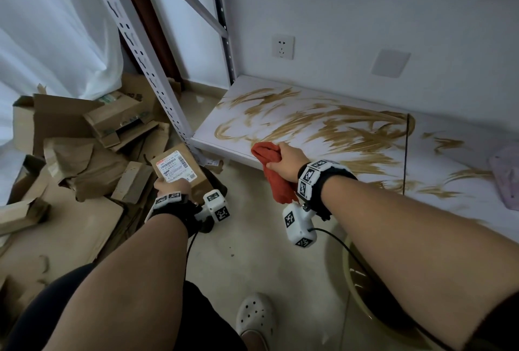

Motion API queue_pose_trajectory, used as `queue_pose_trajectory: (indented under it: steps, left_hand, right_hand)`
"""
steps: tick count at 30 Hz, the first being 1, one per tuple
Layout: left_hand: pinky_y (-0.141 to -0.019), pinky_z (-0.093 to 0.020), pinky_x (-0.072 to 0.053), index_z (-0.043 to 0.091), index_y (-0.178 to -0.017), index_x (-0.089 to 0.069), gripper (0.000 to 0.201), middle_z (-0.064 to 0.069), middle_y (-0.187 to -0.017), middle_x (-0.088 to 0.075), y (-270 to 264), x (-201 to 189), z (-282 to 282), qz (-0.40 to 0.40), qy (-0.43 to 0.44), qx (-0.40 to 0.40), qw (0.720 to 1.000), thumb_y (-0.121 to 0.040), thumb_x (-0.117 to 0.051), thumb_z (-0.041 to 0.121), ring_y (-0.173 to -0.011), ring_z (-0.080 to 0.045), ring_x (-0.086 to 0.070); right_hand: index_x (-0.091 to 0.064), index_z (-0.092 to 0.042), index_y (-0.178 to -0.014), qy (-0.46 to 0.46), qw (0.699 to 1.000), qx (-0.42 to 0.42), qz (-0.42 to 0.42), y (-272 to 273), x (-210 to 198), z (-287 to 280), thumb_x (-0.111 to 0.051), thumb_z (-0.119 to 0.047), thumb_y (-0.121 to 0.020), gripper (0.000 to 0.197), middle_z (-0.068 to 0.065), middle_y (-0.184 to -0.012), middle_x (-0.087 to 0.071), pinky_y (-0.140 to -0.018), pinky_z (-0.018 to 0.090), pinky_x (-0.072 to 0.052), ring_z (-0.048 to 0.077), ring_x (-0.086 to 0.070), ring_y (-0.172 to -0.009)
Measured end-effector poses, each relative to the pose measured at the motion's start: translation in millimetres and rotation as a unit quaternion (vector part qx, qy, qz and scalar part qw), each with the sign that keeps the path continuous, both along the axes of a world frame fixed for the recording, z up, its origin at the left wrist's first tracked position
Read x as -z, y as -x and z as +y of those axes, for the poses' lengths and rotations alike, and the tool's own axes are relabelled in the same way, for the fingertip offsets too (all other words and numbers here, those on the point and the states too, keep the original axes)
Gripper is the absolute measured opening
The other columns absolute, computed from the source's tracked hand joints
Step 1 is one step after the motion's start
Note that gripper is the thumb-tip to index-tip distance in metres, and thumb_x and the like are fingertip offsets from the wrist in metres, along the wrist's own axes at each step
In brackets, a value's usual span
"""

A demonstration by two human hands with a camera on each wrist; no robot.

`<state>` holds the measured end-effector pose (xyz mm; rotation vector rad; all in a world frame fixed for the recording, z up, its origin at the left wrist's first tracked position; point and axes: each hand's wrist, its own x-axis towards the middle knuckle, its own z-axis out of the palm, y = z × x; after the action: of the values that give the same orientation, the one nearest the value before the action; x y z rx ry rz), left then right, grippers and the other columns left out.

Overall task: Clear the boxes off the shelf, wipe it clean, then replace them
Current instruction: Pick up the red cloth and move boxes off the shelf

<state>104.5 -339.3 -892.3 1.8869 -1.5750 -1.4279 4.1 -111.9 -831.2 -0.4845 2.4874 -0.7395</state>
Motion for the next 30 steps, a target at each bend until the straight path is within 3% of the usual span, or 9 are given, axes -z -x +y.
queue_pose_trajectory:
  steps: [3, 7, 10, 15, 17, 21, 23, 27, 30]
  left_hand:
    - [-0.108, -0.039, -0.036, 0.016, -0.140, -0.039, 0.052, -0.012, -0.141, -0.043, 11.9, -19.6, 12.8, -0.010, 0.091, 0.095, 0.991, -0.089, -0.048, 0.008, -0.128, -0.030, -0.043]
    - [-0.108, -0.046, -0.036, 0.018, -0.142, -0.034, 0.054, -0.011, -0.145, -0.040, 17.2, -42.8, 30.8, -0.057, 0.099, 0.190, 0.975, -0.090, -0.048, 0.018, -0.130, -0.034, -0.042]
    - [-0.104, -0.048, -0.039, 0.017, -0.139, -0.037, 0.052, -0.013, -0.141, -0.042, 29.1, -56.3, 46.7, -0.072, 0.103, 0.223, 0.967, -0.089, -0.052, 0.025, -0.126, -0.037, -0.044]
    - [-0.097, -0.040, -0.045, 0.014, -0.137, -0.039, 0.049, -0.012, -0.141, -0.037, 63.7, -80.4, 108.7, -0.043, 0.145, 0.320, 0.935, -0.089, -0.043, 0.003, -0.123, -0.034, -0.045]
    - [-0.102, -0.040, -0.042, 0.013, -0.136, -0.041, 0.050, -0.013, -0.143, -0.036, 82.2, -90.2, 144.2, -0.040, 0.178, 0.380, 0.907, -0.087, -0.043, 0.002, -0.124, -0.033, -0.045]
    - [-0.081, -0.030, -0.045, 0.012, -0.134, -0.043, 0.048, -0.011, -0.145, -0.034, 118.1, -103.8, 223.0, -0.012, 0.211, 0.484, 0.849, -0.088, -0.043, 0.001, -0.112, -0.031, -0.053]
    - [-0.076, -0.032, -0.045, 0.014, -0.135, -0.043, 0.048, -0.013, -0.145, -0.035, 135.1, -107.6, 262.8, -0.012, 0.216, 0.525, 0.823, -0.089, -0.042, 0.000, -0.113, -0.032, -0.053]
    - [-0.090, -0.040, -0.049, 0.017, -0.136, -0.042, 0.048, -0.010, -0.146, -0.032, 165.6, -110.1, 336.1, -0.020, 0.222, 0.593, 0.774, -0.089, -0.044, 0.004, -0.116, -0.035, -0.052]
    - [-0.098, -0.038, -0.045, 0.016, -0.140, -0.039, 0.052, -0.011, -0.148, -0.028, 184.7, -107.1, 388.0, -0.025, 0.221, 0.635, 0.739, -0.089, -0.047, 0.006, -0.125, -0.034, -0.045]
  right_hand:
    - [-0.043, -0.008, -0.129, 0.010, 1.000, -0.003, 0.000, -2.6, -2.4, 9.9, -0.060, -0.029, -0.087, 0.050, 0.013, -0.124, -0.057, -0.094, 0.036, -0.046, 0.029, -0.056, -0.110]
    - [-0.042, -0.008, -0.131, 0.021, 1.000, 0.002, 0.003, -2.7, -9.5, 35.3, -0.060, -0.028, -0.088, 0.051, 0.013, -0.126, -0.056, -0.094, 0.035, -0.046, 0.029, -0.055, -0.112]
    - [-0.043, -0.007, -0.128, 0.015, 1.000, 0.013, 0.005, 1.1, -17.3, 59.6, -0.059, -0.029, -0.089, 0.048, 0.014, -0.122, -0.057, -0.084, 0.031, -0.044, 0.029, -0.057, -0.108]
    - [-0.044, -0.005, -0.125, 0.020, 0.999, 0.050, 0.007, 8.3, -27.2, 117.9, -0.059, -0.029, -0.089, 0.046, 0.014, -0.121, -0.057, -0.080, 0.031, -0.043, 0.029, -0.057, -0.106]
    - [-0.042, -0.005, -0.128, 0.024, 0.997, 0.073, 0.008, 10.6, -31.0, 148.1, -0.059, -0.028, -0.089, 0.049, 0.013, -0.125, -0.056, -0.082, 0.030, -0.043, 0.029, -0.055, -0.110]
    - [-0.045, -0.008, -0.129, 0.049, 0.990, 0.131, 0.021, 14.2, -39.8, 216.5, -0.058, -0.020, -0.090, 0.043, -0.001, -0.125, -0.054, -0.079, 0.022, -0.039, 0.025, -0.053, -0.115]
    - [-0.047, -0.011, -0.130, 0.053, 0.985, 0.162, 0.031, 17.4, -42.4, 251.9, -0.057, -0.020, -0.090, 0.043, 0.005, -0.130, -0.056, -0.086, 0.023, -0.040, 0.027, -0.053, -0.117]
    - [-0.049, -0.011, -0.129, 0.038, 0.974, 0.221, 0.026, 26.9, -37.8, 318.8, -0.055, -0.024, -0.091, 0.041, 0.012, -0.130, -0.056, -0.090, 0.027, -0.041, 0.029, -0.054, -0.116]
    - [-0.052, -0.009, -0.128, 0.028, 0.964, 0.262, 0.028, 36.9, -28.0, 365.9, -0.053, -0.022, -0.091, 0.038, 0.013, -0.129, -0.057, -0.091, 0.029, -0.042, 0.031, -0.055, -0.115]
